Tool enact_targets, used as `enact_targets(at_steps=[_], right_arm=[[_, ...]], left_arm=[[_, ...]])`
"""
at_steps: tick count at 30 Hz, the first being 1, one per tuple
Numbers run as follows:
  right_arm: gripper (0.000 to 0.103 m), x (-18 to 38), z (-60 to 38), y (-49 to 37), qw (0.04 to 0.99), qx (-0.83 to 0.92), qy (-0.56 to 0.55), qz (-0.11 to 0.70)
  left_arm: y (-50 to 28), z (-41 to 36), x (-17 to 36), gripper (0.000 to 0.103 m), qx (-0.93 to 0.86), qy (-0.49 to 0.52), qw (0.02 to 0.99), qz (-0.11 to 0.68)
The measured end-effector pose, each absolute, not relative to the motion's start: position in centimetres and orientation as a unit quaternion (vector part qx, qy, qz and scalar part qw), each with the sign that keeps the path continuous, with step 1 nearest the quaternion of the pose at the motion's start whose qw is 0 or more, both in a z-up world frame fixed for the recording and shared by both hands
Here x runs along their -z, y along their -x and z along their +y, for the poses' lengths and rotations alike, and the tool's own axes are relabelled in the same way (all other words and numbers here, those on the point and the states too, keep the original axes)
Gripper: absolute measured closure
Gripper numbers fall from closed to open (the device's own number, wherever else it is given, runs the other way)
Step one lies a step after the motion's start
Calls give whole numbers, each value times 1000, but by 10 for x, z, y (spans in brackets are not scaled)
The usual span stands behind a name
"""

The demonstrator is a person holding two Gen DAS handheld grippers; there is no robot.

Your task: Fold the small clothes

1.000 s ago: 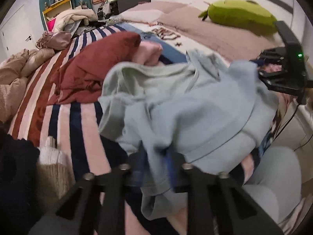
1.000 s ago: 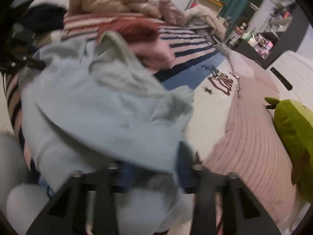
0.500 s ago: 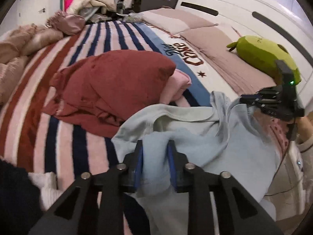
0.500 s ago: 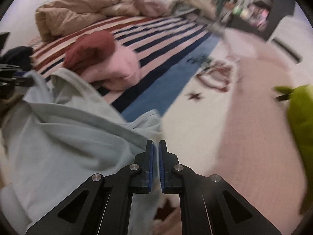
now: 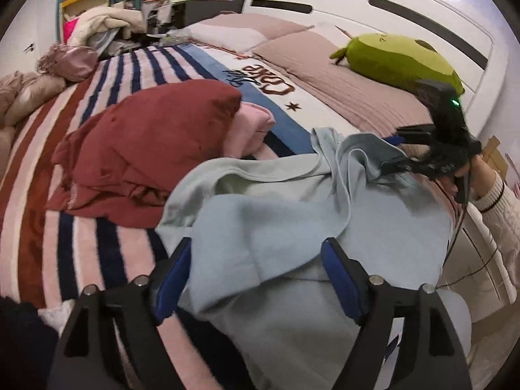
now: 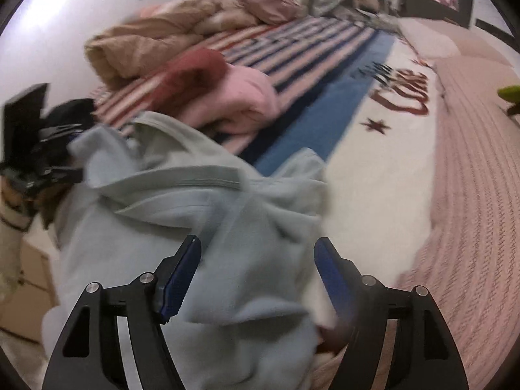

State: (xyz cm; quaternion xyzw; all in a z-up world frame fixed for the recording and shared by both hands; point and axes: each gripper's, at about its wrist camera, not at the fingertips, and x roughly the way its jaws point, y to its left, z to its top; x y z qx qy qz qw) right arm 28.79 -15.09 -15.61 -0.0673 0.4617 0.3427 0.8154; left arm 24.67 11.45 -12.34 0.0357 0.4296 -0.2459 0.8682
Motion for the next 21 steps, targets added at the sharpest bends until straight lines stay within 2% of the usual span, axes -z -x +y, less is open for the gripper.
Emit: enact_targets(at_steps=[3, 5, 9, 10, 11, 12, 13, 14, 15, 21], right_arm=[[34, 148, -149, -268, 817, -354, 97, 445], [30, 147, -146, -259, 816, -351, 121, 443], [30, 167, -132, -261, 827, -289, 172, 451], [41, 172, -129, -264, 832, -273, 174, 451], [72, 175, -126, -268, 837, -262, 176, 448], [87, 176, -124, -272, 842, -249, 178, 444], [95, 175, -124, -275, 848, -238, 176, 440], [99, 172, -124, -277, 854, -231, 170, 434], [100, 166, -126, -279, 861, -222, 165, 427], [102, 138, -133, -293, 882, -192, 172, 394]], left_arm=[[-235, 122, 117, 25, 241, -48, 871, 425], [-230, 124, 120, 21, 223, -64, 874, 426], [-238, 118, 139, 21, 195, -62, 876, 438], [-242, 115, 143, 23, 187, -58, 878, 436], [-246, 112, 147, 28, 174, -59, 882, 434], [-251, 111, 150, 47, 159, -59, 886, 432], [-258, 113, 152, 70, 144, -47, 890, 431], [-262, 115, 151, 81, 142, -31, 891, 430], [-266, 119, 149, 100, 138, -13, 895, 425], [-288, 141, 134, 103, 46, 9, 917, 395]])
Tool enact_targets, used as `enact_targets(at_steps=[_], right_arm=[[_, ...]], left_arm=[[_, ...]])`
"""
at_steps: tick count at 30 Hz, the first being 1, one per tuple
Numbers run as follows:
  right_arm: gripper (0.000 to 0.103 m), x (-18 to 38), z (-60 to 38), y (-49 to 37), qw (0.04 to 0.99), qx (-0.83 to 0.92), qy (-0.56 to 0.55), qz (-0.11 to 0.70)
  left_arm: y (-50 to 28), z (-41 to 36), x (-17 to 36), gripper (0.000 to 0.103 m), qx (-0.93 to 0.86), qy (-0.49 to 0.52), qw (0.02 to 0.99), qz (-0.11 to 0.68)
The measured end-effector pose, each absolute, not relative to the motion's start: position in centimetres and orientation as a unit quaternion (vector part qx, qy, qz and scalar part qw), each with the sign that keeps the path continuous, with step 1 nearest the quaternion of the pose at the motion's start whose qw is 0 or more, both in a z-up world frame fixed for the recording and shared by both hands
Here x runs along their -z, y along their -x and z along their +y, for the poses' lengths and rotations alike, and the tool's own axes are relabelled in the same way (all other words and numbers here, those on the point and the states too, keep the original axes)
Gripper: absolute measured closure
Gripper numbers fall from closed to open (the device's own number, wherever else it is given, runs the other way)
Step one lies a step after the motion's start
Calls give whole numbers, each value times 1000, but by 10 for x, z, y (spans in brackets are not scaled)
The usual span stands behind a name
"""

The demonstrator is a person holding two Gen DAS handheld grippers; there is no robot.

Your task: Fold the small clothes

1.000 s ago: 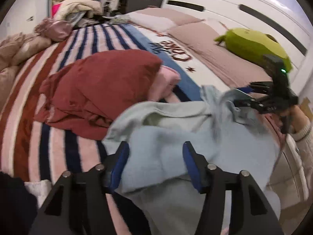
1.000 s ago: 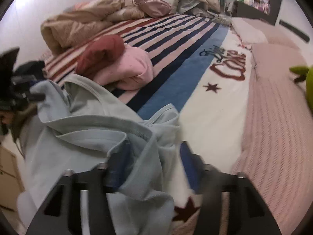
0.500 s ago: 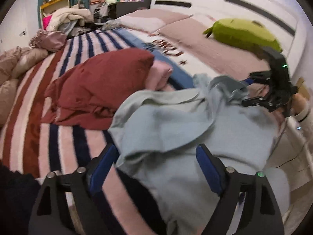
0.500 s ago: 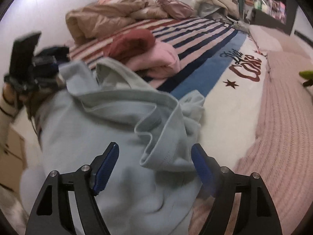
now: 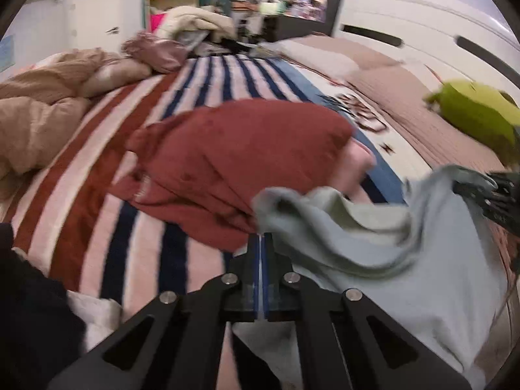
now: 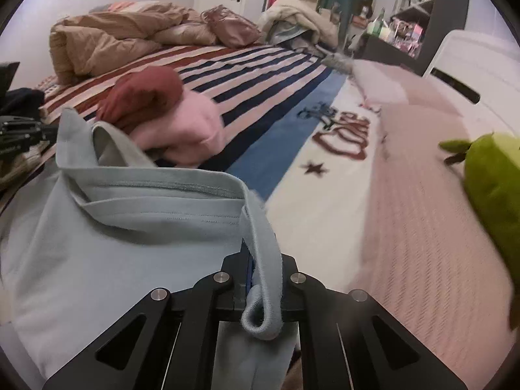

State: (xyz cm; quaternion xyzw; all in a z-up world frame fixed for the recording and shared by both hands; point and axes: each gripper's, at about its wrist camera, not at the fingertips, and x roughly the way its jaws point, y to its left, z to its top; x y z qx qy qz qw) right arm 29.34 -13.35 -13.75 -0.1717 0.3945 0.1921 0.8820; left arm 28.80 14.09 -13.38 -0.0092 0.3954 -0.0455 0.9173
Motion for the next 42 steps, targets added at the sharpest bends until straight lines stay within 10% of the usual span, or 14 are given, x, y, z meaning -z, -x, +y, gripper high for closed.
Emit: enact_targets(at_steps=[5, 7, 9, 11, 16, 17, 18, 19, 29, 35, 39, 42], right_arm=[[100, 151, -139, -332, 879, -156, 148, 427], [90, 166, -140, -344, 862, -160, 137, 462], [78, 165, -145, -341, 862, -163, 129, 463], [61, 155, -152, -330, 870, -165, 117, 449], [57, 131, -160, -300, 872, -197, 98, 438], [57, 131, -157, -294, 868, -208, 99, 440], [57, 132, -155, -289, 866, -212, 101, 442], [56, 134, -152, -284, 864, -215, 104, 442], [56, 153, -152, -246, 841, -246, 122, 465], [57, 146, -149, -248, 845, -259, 102, 456], [57, 137, -138, -248, 845, -281, 92, 446], [58, 139, -131, -248, 842, -291, 87, 446]], left_arm=[[-303, 152, 145, 100, 46, 47, 904, 423], [-294, 150, 146, 52, 71, 59, 904, 417], [-281, 144, 145, 33, 114, 48, 905, 408], [-274, 139, 145, 33, 146, 37, 900, 408], [-291, 125, 165, 35, 145, 42, 881, 448], [-293, 125, 170, 45, 145, 49, 876, 458], [-295, 122, 177, 92, 138, 55, 873, 465], [-296, 123, 181, 94, 121, 58, 871, 472], [-267, 143, 171, 94, 20, 28, 887, 460], [-249, 140, 139, 70, 61, 51, 908, 410], [-257, 123, 138, 97, 187, 66, 884, 424], [-276, 113, 152, 97, 162, 46, 883, 438]])
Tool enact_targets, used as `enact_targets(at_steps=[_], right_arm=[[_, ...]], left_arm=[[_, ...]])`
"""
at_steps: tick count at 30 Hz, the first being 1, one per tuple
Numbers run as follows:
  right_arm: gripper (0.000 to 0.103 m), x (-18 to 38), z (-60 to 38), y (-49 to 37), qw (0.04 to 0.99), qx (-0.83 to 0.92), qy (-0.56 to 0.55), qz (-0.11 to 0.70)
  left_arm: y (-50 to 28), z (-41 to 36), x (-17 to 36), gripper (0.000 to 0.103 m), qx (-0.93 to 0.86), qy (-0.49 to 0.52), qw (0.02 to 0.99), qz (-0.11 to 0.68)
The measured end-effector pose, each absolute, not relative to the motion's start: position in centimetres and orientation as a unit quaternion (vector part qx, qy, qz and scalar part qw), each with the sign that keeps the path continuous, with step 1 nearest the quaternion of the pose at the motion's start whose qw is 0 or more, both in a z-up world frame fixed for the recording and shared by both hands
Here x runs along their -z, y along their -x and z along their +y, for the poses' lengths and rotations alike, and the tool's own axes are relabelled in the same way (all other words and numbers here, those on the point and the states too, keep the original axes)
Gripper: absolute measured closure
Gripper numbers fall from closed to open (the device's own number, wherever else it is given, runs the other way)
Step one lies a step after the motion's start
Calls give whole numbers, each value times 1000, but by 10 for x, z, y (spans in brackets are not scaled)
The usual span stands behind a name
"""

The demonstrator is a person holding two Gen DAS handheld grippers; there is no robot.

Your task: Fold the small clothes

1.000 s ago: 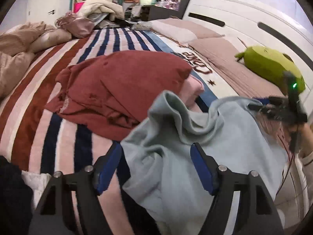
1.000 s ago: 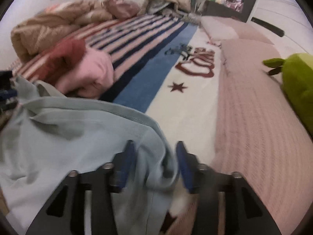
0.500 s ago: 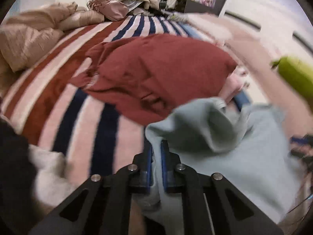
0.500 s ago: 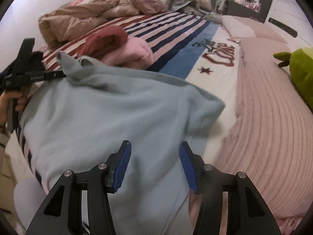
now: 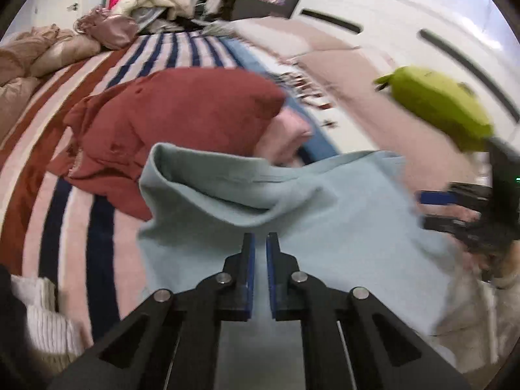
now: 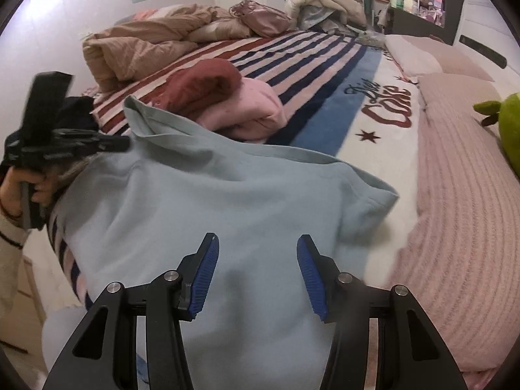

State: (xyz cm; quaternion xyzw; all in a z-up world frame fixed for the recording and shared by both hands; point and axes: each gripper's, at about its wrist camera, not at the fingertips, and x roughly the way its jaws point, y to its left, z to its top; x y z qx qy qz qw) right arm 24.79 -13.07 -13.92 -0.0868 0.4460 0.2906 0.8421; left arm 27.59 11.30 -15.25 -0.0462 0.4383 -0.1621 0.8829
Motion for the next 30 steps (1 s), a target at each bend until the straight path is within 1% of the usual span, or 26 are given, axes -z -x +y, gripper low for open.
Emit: enact_targets(at_steps=[1, 4, 6, 8, 9, 10, 12, 14, 16, 17, 19, 22, 25, 26, 28, 30], right_arm=[[58, 140, -129, -247, 841, -292, 85, 448], [58, 143, -130, -246, 839, -288, 80, 454], [58, 141, -138, -241, 841, -283, 76, 454], [58, 138, -149, -233, 843, -279, 70, 455], [58, 136, -156, -227, 845, -275, 65, 454], [58, 134, -164, -220, 845, -275, 57, 455], [55, 133, -180, -204, 844, -278, 27, 459], [44, 136, -196, -185, 839, -282, -9, 466], [39, 143, -210, -165, 832, -287, -44, 473], [33, 146, -214, -158, 830, -288, -57, 475], [25, 161, -228, -140, 819, -285, -98, 488], [24, 187, -238, -123, 794, -294, -159, 508], [15, 199, -234, -119, 788, -322, -199, 486], [15, 199, -232, -121, 787, -327, -208, 480], [16, 199, -226, -131, 786, -328, -233, 470], [16, 198, -217, -142, 790, -320, -238, 465]], left_arm=[[-283, 117, 155, 97, 141, 49, 890, 430], [-294, 145, 151, 96, 59, 104, 913, 391], [-292, 160, 151, 95, 45, 130, 910, 391], [-276, 167, 149, 84, 49, 128, 908, 395], [-261, 167, 145, 71, 50, 122, 911, 391], [-243, 167, 141, 55, 54, 118, 913, 386], [-210, 163, 137, 42, 74, 117, 913, 383], [-174, 160, 137, 36, 97, 127, 910, 383], [-150, 160, 142, 26, 115, 143, 905, 384], [-136, 160, 147, 26, 133, 154, 898, 390], [-117, 157, 157, 26, 162, 168, 883, 407], [-94, 150, 176, 26, 191, 195, 866, 419], [-97, 146, 188, 26, 212, 245, 850, 416], [-102, 149, 193, 26, 224, 289, 840, 401], [-114, 151, 203, 26, 224, 338, 827, 389], [-123, 148, 204, 26, 211, 346, 833, 375]])
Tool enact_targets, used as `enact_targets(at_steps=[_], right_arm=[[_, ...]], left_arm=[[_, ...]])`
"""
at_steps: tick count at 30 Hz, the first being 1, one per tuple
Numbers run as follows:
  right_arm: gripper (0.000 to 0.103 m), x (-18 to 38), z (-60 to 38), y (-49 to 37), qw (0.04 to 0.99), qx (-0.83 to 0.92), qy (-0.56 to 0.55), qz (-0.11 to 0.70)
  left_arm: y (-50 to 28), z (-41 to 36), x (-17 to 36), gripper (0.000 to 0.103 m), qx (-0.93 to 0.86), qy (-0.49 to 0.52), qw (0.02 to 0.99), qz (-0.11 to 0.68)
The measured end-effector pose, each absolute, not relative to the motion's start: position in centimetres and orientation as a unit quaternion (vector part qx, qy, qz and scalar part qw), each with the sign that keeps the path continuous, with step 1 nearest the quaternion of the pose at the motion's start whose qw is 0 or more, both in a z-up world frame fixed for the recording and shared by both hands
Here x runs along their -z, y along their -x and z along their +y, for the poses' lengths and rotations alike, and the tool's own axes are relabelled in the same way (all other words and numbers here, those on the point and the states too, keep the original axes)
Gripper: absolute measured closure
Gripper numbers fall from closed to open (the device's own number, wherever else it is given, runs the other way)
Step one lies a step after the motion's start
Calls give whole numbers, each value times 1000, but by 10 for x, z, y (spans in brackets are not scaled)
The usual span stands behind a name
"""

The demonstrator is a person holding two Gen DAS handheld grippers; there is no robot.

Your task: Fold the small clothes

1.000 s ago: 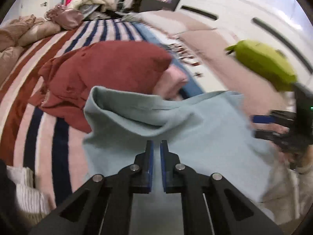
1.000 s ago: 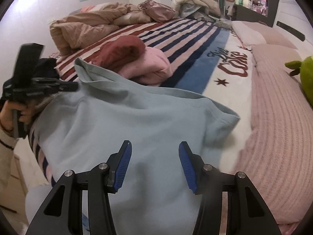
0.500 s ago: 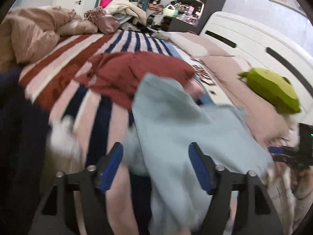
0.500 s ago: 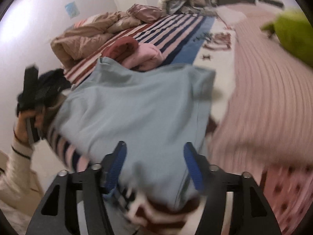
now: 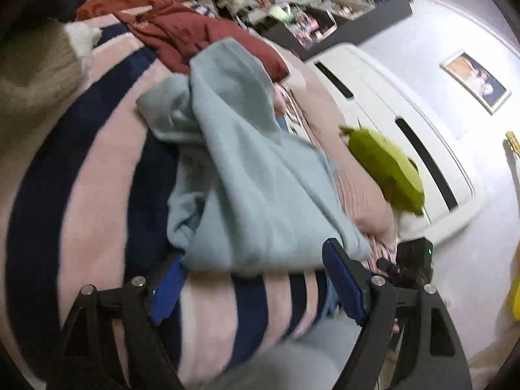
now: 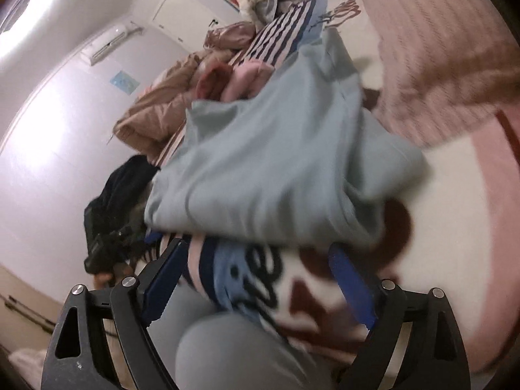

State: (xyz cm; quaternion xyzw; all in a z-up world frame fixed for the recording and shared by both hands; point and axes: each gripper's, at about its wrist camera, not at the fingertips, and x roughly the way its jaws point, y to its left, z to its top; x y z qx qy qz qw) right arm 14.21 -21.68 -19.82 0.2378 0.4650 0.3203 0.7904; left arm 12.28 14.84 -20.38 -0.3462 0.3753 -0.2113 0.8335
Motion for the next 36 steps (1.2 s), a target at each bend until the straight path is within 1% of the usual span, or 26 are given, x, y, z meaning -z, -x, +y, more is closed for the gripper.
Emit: enact_targets(at_steps=[1, 3, 4, 5, 6, 7, 8, 9, 11, 15, 17, 20, 21, 22, 23, 24, 25, 26, 27, 28, 31, 32, 33, 34, 35, 36], right_arm=[[16, 199, -212, -148, 794, -311, -241, 464], [22, 201, -207, -160, 799, -296, -255, 458], [36, 202, -206, -165, 802, -285, -261, 455], [55, 204, -204, -172, 806, -268, -266, 457], [65, 206, -204, -178, 808, -252, -271, 458], [81, 207, -205, -181, 811, -242, -273, 457], [88, 206, -206, -182, 814, -238, -274, 453], [89, 203, -207, -179, 820, -239, -270, 444], [93, 193, -206, -166, 838, -242, -236, 429], [95, 179, -211, -134, 844, -261, -202, 422], [95, 177, -217, -117, 838, -273, -203, 427], [94, 181, -214, -98, 835, -276, -179, 442], [92, 185, -212, -94, 838, -267, -163, 448], [85, 188, -211, -91, 838, -260, -153, 454], [80, 191, -212, -89, 839, -250, -146, 460], [76, 192, -215, -85, 840, -245, -144, 462], [70, 192, -218, -81, 841, -241, -145, 462], [67, 189, -223, -75, 844, -237, -142, 460], [66, 186, -226, -70, 846, -233, -136, 459], [66, 182, -229, -61, 851, -229, -122, 457], [66, 165, -227, -40, 875, -206, -50, 436], [67, 159, -225, -35, 883, -199, -31, 424], [71, 152, -223, -31, 889, -201, -21, 411], [80, 146, -218, -29, 892, -212, -18, 399], [88, 139, -212, -28, 893, -227, -20, 388], [90, 135, -203, -31, 893, -240, -18, 380]], left_arm=[[-127, 147, 203, 26, 205, 352, 836, 368], [-135, 144, 202, 26, 194, 370, 836, 355], [-139, 142, 203, 37, 180, 374, 839, 351], [-143, 142, 204, 46, 165, 372, 842, 354], [-146, 141, 206, 70, 145, 366, 846, 361], [-146, 142, 209, 83, 128, 366, 846, 366], [-143, 143, 211, 85, 130, 372, 844, 363], [-139, 142, 209, 88, 131, 369, 847, 360], [-125, 139, 199, 90, 129, 341, 860, 357], [-95, 144, 190, 91, 149, 327, 864, 352], [-82, 143, 189, 91, 151, 321, 864, 357], [-71, 142, 199, 87, 136, 317, 860, 375], [-69, 141, 204, 80, 129, 314, 859, 383], [-65, 142, 207, 74, 125, 312, 859, 386], [-60, 143, 208, 70, 124, 314, 859, 386], [-53, 145, 208, 58, 127, 317, 858, 385], [-47, 147, 206, 41, 128, 316, 858, 384], [-39, 149, 203, 34, 128, 312, 860, 384], [-32, 150, 201, 26, 129, 306, 861, 385], [-26, 151, 201, 24, 135, 301, 859, 391], [-18, 150, 200, 24, 159, 313, 847, 399], [-18, 148, 201, 24, 168, 323, 842, 397], [-18, 147, 202, 24, 173, 328, 841, 394], [-20, 144, 202, 24, 178, 331, 840, 392], [-23, 141, 202, 24, 180, 334, 839, 390], [-29, 136, 202, 24, 184, 338, 838, 387]])
